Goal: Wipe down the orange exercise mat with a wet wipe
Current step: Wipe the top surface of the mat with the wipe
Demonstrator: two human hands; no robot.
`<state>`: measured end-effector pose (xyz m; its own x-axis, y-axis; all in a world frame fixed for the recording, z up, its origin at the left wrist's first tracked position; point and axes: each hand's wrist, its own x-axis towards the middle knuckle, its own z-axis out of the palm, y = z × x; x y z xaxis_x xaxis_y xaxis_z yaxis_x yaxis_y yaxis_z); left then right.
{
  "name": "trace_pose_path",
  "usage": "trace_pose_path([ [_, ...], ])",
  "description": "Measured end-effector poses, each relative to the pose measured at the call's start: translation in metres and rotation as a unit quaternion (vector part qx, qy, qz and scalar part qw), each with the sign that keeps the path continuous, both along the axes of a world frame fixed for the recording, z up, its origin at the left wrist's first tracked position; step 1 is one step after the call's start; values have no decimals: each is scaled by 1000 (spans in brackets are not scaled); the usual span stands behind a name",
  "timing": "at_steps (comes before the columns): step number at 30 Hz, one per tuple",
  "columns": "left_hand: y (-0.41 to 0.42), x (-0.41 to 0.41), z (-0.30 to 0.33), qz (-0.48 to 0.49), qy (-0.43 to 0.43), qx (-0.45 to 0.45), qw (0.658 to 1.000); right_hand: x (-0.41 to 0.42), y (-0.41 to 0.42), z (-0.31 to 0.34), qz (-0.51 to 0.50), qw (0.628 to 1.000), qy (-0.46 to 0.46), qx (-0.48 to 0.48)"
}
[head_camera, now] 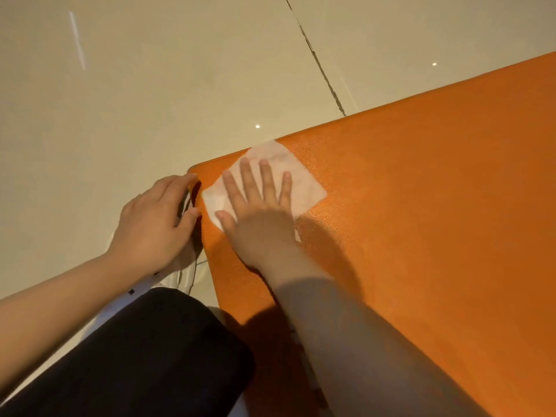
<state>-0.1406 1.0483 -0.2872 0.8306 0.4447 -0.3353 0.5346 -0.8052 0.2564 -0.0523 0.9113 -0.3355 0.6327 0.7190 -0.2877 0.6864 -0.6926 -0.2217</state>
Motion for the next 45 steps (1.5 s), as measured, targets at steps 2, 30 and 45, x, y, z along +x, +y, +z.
trace_pose_path([
  [2, -6, -11, -5, 1, -9, 14, 1000, -29, 0, 1, 51, 999, -1, 1],
  [30, 6, -30, -16, -243, 9, 142, 959, -85, -81, -5, 73, 996, 21, 37],
  [45, -23, -31, -27, -368, -15, 42, 929, 55, -223, -2, -373, 925, 16, -71],
])
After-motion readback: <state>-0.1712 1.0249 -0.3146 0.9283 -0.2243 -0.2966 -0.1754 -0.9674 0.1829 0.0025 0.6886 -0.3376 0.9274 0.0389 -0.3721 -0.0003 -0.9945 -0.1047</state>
